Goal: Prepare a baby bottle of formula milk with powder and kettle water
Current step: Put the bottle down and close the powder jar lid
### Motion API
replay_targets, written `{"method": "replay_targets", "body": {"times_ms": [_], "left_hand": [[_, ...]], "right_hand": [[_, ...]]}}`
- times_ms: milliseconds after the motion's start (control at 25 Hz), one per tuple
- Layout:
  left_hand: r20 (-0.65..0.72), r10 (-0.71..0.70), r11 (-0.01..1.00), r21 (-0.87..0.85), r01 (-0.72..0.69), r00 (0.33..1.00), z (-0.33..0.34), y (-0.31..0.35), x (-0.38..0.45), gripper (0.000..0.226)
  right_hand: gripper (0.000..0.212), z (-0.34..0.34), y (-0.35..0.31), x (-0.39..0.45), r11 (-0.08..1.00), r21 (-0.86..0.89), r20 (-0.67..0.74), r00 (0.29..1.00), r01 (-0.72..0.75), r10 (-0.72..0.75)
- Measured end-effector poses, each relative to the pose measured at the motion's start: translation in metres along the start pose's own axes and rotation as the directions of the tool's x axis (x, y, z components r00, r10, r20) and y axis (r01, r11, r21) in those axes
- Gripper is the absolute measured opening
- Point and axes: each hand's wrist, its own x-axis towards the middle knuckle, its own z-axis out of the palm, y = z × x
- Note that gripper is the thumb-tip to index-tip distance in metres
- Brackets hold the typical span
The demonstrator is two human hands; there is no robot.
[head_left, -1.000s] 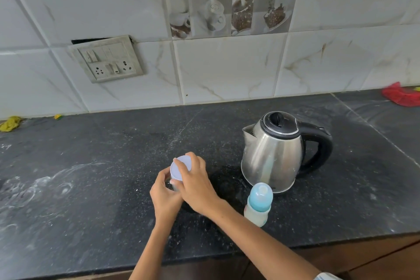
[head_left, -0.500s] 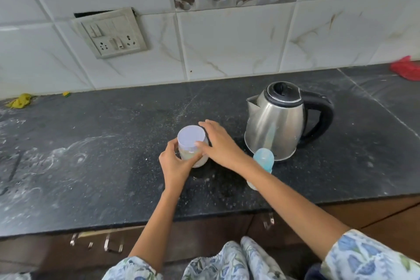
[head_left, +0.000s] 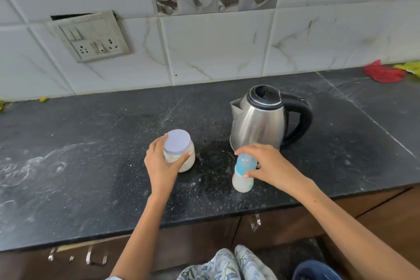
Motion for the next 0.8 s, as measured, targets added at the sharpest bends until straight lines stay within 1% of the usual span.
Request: {"method": "replay_targets", "body": {"times_ms": [40, 120, 200, 320, 440, 600, 680, 800], "left_hand": [[0.0, 0.008, 1.0, -0.001, -0.008, 1.0, -0.001, 0.003, 0.0, 0.072], [-0.003, 0.0, 1.0, -0.004, 0.0, 1.0, -0.001, 0.006, 0.001, 0.067], [-0.013, -0.002, 1.0, 0.017, 0.002, 1.0, -0.002, 0.008, 0.001, 0.066], [-0.027, 0.031, 0.997, 0.071, -0.029, 0.999, -0.004, 0.01, 0.001, 0.065], [-0.043, 0.058, 0.988, 0.143, -0.051, 0.997, -0.006, 0.012, 0.002, 0.063], [-0.039, 0.058, 0.982, 0.18, -0.05, 0.998, -0.009, 0.012, 0.003, 0.063], [-0.027, 0.079, 0.974, 0.217, -0.071, 0.996, -0.01, 0.011, 0.004, 0.062], [0.024, 0.141, 0.934, 0.328, -0.141, 0.99, -0.014, 0.016, 0.009, 0.065]], "right_hand": [[0.054, 0.003, 0.001, 0.004, 1.0, 0.02, -0.023, 1.0, 0.001, -0.001], [0.054, 0.01, -0.002, 0.017, 1.0, 0.015, -0.051, 0.999, 0.02, -0.019], [0.057, 0.018, -0.009, 0.038, 0.999, -0.015, -0.081, 0.996, 0.044, -0.046], [0.064, 0.025, -0.022, 0.073, 0.997, -0.031, -0.132, 0.988, 0.076, -0.079], [0.065, 0.027, -0.029, 0.099, 0.994, -0.019, -0.144, 0.984, 0.106, -0.107], [0.068, 0.027, -0.027, 0.109, 0.99, -0.005, -0.145, 0.98, 0.138, -0.137], [0.074, 0.027, -0.025, 0.107, 0.988, -0.032, -0.148, 0.976, 0.154, -0.157], [0.085, 0.023, -0.025, 0.102, 0.982, -0.117, -0.147, 0.976, 0.147, -0.164]]}}
